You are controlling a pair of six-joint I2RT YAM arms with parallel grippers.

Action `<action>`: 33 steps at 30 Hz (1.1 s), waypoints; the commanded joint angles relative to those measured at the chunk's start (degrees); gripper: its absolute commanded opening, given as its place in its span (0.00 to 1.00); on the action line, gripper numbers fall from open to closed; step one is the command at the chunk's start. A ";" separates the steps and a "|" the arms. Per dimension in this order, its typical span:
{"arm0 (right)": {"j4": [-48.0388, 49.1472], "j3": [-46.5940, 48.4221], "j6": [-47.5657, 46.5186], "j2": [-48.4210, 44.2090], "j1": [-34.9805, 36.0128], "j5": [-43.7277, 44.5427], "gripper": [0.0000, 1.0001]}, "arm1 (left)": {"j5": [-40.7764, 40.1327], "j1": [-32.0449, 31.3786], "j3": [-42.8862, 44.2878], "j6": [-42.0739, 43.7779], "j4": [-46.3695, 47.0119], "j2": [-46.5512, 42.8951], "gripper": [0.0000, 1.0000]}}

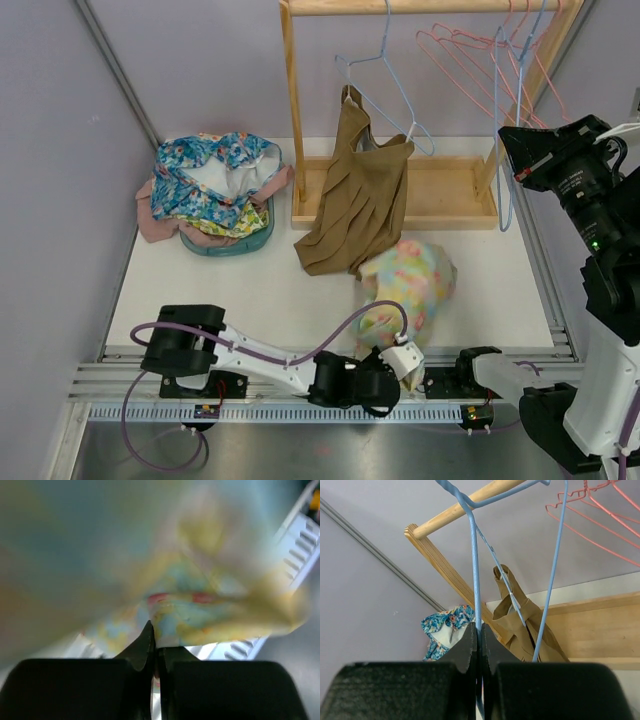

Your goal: Remove the skirt from the hanger

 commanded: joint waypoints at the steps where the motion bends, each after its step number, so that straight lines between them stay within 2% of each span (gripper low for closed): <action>1: 5.58 -1.31 -0.06 -1.20 -0.22 0.46 0.00 | -3.91 -1.80 3.33 -5.59 0.22 -3.18 0.00; 6: 6.99 -8.26 1.52 -2.78 -0.22 -0.85 0.00 | -13.49 -1.71 11.42 -0.41 -12.70 -13.72 0.00; 7: 7.08 -9.05 1.79 -2.87 -0.22 -1.20 0.00 | -16.98 -1.62 15.79 0.90 -17.07 -15.04 0.00; 11: 9.54 -14.31 3.19 -3.49 -0.22 -2.44 0.00 | -21.59 1.18 25.22 8.63 -25.80 -21.01 0.00; 14: 12.26 -17.04 3.98 -2.87 -0.21 -3.05 0.00 | -21.68 7.50 29.87 12.94 -30.38 -23.22 0.00; 15: 14.01 -17.49 4.25 -1.83 -0.22 -3.58 0.00 | -21.50 11.52 31.20 13.74 -31.43 -24.36 0.00; 18: 17.09 -17.58 4.87 2.38 -0.22 -5.07 0.00 | -21.77 17.95 37.94 18.48 -35.22 -26.47 0.00; 20: 18.93 -15.57 5.13 5.11 -0.13 -5.69 0.00 | -21.33 21.12 41.30 23.31 -35.31 -27.18 0.00; 24: 21.40 -9.51 5.74 14.41 -0.21 -5.52 0.00 | -19.75 29.73 55.08 33.06 -33.83 -25.87 0.00; 27: 22.37 -3.80 5.66 20.30 -0.22 -4.20 0.00 | -19.13 33.25 59.15 43.17 -26.28 -23.32 0.00; 31: 22.64 3.14 5.92 26.83 -0.39 -3.84 0.00 | -17.64 37.39 72.91 57.75 -13.28 -16.21 0.00; 33: 23.42 4.13 6.18 29.38 -0.74 -4.11 0.00 | -16.76 40.37 76.98 67.94 -7.31 -11.38 0.00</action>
